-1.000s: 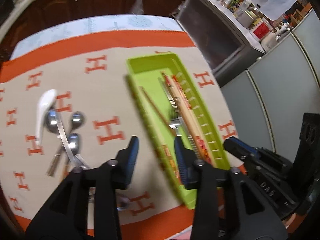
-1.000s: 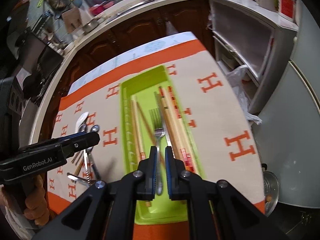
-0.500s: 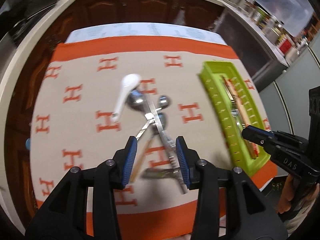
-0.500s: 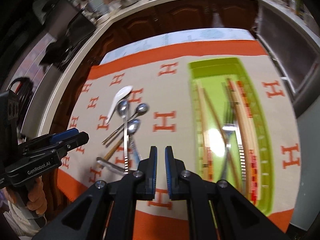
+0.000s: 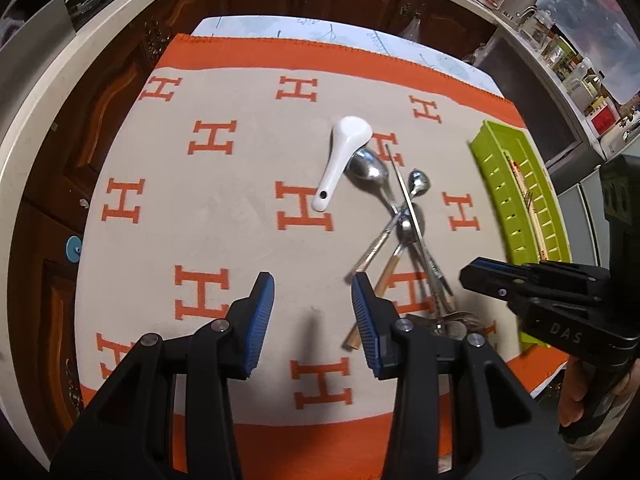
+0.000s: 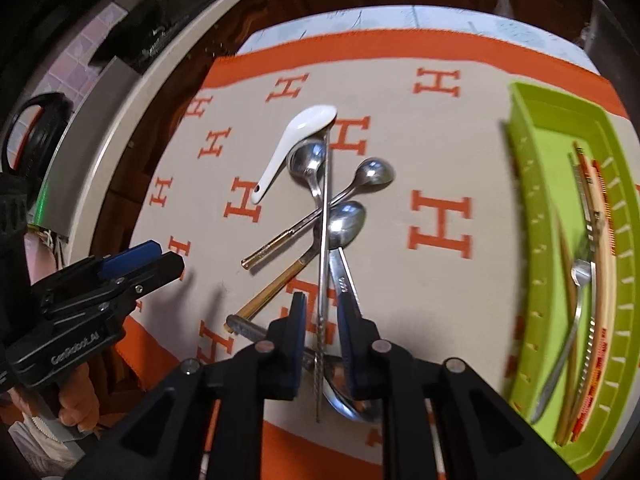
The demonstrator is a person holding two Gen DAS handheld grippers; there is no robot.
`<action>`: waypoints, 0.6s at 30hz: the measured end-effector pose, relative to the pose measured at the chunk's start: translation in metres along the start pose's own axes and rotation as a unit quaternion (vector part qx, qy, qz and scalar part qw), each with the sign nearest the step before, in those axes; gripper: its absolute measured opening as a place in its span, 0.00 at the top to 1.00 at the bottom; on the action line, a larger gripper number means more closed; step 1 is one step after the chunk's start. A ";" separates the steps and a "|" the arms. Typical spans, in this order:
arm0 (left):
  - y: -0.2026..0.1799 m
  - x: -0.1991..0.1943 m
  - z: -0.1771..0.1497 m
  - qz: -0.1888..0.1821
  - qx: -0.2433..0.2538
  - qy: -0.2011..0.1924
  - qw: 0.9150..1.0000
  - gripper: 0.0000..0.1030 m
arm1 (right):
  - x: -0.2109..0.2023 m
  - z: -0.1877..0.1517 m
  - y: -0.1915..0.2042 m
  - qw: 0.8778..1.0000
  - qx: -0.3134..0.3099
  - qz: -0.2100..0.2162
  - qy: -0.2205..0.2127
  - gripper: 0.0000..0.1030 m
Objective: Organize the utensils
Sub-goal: 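Move both tools back to the pile and grasp a metal chopstick with the right tool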
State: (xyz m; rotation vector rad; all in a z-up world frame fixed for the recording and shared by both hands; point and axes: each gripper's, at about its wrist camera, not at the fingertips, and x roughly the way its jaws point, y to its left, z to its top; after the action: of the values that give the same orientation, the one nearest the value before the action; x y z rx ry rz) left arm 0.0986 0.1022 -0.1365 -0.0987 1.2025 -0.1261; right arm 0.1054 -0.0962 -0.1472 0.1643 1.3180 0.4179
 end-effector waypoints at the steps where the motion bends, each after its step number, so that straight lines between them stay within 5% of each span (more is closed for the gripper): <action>1: 0.000 0.001 0.001 0.000 0.001 0.001 1.000 0.64 | 0.005 0.002 0.001 1.000 -0.002 0.000 0.005 0.85; 18: 0.002 0.015 0.006 -0.008 0.016 0.010 1.000 0.64 | 0.050 0.017 0.016 0.998 -0.027 -0.023 0.047 0.85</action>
State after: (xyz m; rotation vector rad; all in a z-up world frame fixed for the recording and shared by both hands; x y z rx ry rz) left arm 0.1097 0.1025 -0.1484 -0.0800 1.2192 -0.1604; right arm 0.1274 -0.0602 -0.1822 0.0689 1.3993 0.4264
